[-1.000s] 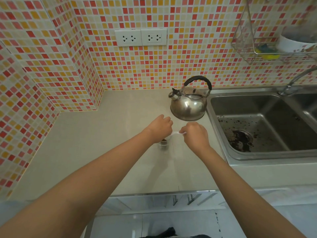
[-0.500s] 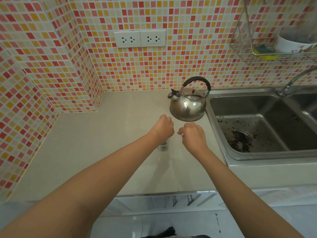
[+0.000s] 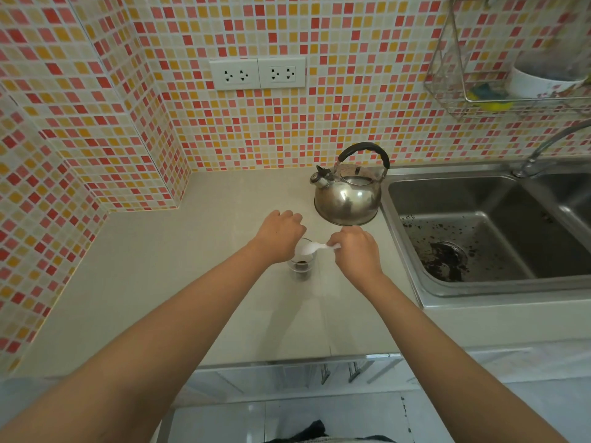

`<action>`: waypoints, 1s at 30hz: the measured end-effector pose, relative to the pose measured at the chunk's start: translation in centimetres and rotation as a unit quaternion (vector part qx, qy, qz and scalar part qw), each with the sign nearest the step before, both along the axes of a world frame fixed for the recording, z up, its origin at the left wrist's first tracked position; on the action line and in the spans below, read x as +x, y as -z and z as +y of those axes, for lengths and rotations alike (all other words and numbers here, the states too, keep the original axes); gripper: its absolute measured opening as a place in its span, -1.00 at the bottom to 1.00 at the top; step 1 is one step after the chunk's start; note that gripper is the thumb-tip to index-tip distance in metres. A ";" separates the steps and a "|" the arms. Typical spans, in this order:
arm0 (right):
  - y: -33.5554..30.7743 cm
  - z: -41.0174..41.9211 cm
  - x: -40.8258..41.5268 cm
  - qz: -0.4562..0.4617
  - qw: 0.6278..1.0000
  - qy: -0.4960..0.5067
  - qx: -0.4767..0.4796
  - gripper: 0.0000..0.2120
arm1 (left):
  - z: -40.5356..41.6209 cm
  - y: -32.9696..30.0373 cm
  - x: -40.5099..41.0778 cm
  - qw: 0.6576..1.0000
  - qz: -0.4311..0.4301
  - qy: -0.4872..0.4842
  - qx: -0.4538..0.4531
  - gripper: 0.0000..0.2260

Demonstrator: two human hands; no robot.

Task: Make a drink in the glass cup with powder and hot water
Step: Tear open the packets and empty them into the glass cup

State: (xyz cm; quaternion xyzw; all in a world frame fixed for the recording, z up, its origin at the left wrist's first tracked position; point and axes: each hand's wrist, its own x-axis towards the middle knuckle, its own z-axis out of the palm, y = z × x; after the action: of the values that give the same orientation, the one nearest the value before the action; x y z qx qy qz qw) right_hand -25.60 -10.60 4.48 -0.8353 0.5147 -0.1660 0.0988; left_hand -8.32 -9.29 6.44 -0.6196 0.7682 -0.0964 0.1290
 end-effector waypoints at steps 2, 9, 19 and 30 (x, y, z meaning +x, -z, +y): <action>-0.1 0.0 0.0 -0.016 1.000 0.011 0.010 -0.68 | 0.1 0.1 0.4 1.000 0.030 -0.004 -0.005 -0.73; -0.1 0.1 0.0 -0.042 0.999 0.018 0.007 -0.70 | 0.1 0.4 1.0 0.996 0.088 -0.014 -0.007 -0.63; 0.7 0.1 -0.3 -0.072 0.995 0.040 0.049 -0.72 | 1.0 -0.9 -0.2 0.984 -0.098 0.145 -0.003 -0.81; 1.9 0.1 -0.7 -0.020 0.999 0.023 0.014 -0.70 | 1.4 -0.2 -2.9 0.964 -0.203 0.170 0.013 -0.86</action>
State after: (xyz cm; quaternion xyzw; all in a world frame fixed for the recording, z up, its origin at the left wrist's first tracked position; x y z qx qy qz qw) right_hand -26.34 -10.53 2.61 -0.8185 0.5336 -0.1778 0.1169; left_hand -11.19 -7.89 6.66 -0.4459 0.8209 -0.2310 0.2721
